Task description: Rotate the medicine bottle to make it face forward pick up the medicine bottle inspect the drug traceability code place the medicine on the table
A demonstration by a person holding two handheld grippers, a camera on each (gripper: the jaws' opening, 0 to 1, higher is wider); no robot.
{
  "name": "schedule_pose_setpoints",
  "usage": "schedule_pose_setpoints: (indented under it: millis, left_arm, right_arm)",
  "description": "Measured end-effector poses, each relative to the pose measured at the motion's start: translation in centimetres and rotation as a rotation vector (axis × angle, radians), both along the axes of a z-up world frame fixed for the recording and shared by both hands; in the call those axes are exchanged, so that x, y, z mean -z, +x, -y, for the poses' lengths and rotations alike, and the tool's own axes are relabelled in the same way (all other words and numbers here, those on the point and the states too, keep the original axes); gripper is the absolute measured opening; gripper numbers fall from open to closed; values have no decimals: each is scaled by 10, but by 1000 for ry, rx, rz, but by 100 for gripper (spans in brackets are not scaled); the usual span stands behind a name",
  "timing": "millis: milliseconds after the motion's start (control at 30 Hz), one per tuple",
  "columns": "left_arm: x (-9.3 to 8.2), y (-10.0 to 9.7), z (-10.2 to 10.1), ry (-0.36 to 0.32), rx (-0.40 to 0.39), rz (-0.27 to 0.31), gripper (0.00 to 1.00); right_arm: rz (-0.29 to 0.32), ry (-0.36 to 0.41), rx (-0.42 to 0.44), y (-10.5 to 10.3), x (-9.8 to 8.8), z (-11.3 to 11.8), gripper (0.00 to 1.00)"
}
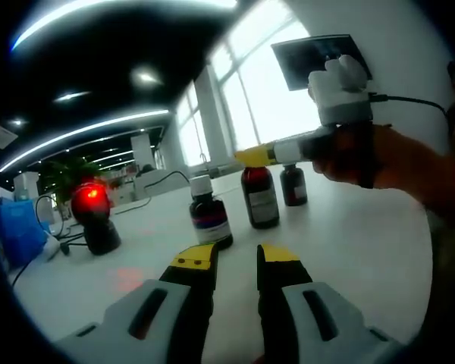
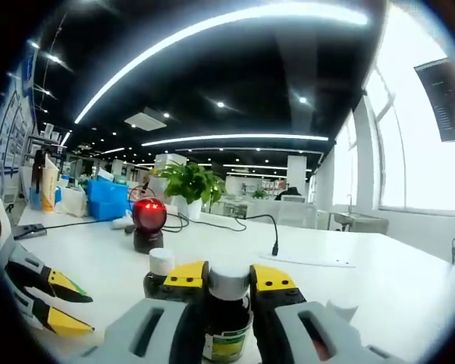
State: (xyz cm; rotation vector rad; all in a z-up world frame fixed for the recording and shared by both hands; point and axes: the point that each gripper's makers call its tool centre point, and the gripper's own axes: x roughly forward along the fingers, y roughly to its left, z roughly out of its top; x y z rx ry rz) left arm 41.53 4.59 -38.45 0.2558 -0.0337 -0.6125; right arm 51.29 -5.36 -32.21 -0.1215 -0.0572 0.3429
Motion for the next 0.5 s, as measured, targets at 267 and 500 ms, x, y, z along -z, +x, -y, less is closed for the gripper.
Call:
schedule_pose_setpoints:
  millis: [267,500]
  left_arm:
    - [1,1,0,7,-4,3,13]
    - [1,1,0,8,-4,3,13]
  right_arm:
    - [13,-10,54,2,0,4,18]
    - [34,-60,85,1,1,3,18]
